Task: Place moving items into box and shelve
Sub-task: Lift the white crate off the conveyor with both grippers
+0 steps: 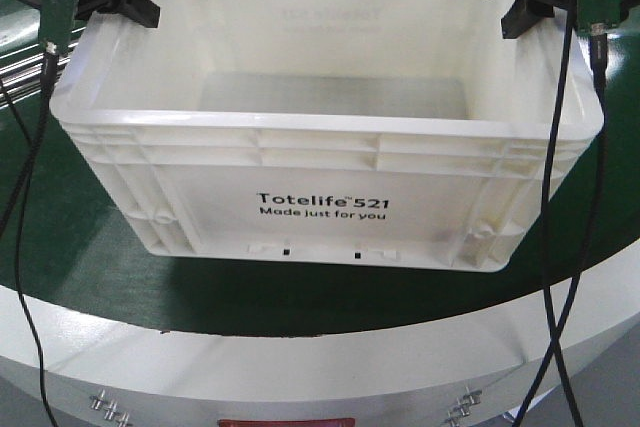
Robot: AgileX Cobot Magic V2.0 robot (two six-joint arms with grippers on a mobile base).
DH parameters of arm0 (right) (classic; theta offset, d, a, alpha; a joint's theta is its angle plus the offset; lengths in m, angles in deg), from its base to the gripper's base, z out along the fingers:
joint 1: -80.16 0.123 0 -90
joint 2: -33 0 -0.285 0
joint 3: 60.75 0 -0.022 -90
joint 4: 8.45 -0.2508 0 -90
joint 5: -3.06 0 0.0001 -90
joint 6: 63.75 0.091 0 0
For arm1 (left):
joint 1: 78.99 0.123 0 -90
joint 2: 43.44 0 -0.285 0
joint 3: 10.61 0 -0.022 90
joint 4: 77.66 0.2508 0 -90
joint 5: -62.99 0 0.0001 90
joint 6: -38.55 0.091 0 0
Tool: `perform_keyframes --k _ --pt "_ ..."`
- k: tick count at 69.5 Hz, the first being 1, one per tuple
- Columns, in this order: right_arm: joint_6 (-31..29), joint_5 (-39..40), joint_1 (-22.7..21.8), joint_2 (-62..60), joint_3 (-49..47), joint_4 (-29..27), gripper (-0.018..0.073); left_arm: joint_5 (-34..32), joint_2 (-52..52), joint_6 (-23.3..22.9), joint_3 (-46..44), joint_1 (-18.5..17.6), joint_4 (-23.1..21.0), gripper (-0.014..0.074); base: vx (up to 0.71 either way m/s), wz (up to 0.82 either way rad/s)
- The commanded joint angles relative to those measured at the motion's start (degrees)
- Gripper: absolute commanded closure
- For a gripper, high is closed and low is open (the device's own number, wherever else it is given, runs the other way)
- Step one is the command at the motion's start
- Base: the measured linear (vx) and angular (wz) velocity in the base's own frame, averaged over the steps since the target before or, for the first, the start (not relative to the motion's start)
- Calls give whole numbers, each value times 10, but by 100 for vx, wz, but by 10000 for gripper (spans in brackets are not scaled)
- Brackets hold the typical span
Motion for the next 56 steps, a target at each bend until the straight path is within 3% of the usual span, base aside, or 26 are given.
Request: perform_keyframes --k 1,32,56 --pt "-14 46 9 -37 -25 -96 564 -34 -42 -5 -23 -15 -98 601 0 0" --pt "-14 13 9 -57 -25 -155 564 4 -77 -27 -23 -15 -101 601 0 0" --pt "-14 4 9 -69 -25 -168 564 16 -84 -27 -23 -15 -144 601 0 0"
